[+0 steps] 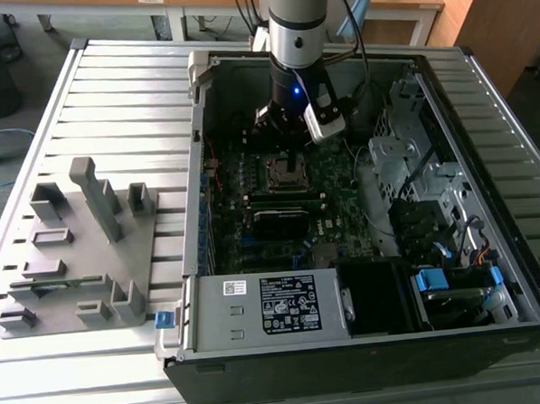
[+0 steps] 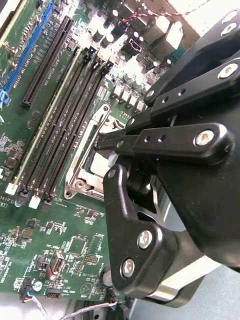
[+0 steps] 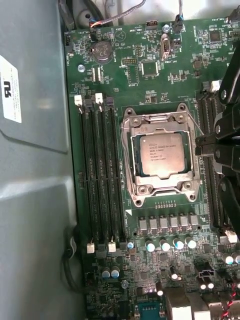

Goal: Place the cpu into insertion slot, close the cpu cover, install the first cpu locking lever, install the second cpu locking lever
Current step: 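Install the second cpu locking lever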

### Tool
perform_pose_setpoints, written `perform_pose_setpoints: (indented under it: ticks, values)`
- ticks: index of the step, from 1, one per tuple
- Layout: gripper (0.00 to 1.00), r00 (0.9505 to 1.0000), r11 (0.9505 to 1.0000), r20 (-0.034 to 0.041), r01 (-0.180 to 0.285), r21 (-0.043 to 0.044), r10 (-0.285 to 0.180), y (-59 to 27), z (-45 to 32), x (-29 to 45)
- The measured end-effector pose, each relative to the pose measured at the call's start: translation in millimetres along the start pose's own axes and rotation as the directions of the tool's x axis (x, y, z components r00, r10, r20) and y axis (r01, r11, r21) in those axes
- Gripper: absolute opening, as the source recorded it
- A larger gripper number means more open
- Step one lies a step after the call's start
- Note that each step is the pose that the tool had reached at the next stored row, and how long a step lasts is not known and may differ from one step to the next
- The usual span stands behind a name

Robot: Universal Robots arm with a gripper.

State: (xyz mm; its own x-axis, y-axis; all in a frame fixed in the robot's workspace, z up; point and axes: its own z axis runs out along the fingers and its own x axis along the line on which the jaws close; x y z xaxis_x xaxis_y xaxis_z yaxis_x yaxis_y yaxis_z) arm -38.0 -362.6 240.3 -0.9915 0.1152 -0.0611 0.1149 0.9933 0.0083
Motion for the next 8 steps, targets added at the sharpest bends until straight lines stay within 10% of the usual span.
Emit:
perform_pose_setpoints:
  ticks: [8]
  values:
    - [0.1,1.0,1.0,-0.0001,0.0,0.0002,0.0,-7.2,-0.3,-0.8]
